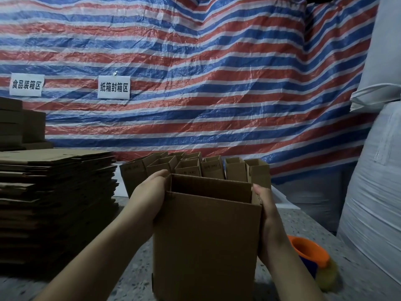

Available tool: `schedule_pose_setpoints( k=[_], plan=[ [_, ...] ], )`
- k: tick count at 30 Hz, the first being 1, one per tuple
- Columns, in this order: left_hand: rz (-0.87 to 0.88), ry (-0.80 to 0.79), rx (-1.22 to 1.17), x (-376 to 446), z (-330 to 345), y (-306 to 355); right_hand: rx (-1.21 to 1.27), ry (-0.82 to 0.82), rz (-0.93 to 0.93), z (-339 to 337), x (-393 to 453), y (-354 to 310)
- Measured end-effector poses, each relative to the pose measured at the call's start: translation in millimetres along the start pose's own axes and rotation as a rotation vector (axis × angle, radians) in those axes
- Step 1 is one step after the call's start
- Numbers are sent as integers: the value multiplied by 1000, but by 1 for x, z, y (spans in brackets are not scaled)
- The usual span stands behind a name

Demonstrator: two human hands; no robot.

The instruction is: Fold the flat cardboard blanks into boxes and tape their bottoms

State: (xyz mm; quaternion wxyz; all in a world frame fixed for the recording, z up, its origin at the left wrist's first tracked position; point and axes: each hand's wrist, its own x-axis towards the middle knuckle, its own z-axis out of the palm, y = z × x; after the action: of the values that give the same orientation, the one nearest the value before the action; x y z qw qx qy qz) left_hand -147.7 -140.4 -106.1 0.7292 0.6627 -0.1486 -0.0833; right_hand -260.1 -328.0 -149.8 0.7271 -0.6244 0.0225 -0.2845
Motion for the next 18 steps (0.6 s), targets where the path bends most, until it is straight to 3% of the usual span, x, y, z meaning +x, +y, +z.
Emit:
schedule_pose_setpoints(
  k=[5, 7, 12, 14, 18],
  plan=[
    [-3, -51, -30, -14, -4, -9, 77, -132, 37, -4, -3, 0],
    [108, -148, 7, -6, -14, -29, 80, -133, 31, -6, 0, 2],
    [13, -77, -113, 6, -13, -18, 77, -138, 22, -8, 3, 4],
    [13, -140, -46, -18, -7, -17, 94, -127, 32, -7, 4, 5],
    [25, -154, -267, -21, -5, -23, 99, -86, 21, -8, 7, 7]
  ],
)
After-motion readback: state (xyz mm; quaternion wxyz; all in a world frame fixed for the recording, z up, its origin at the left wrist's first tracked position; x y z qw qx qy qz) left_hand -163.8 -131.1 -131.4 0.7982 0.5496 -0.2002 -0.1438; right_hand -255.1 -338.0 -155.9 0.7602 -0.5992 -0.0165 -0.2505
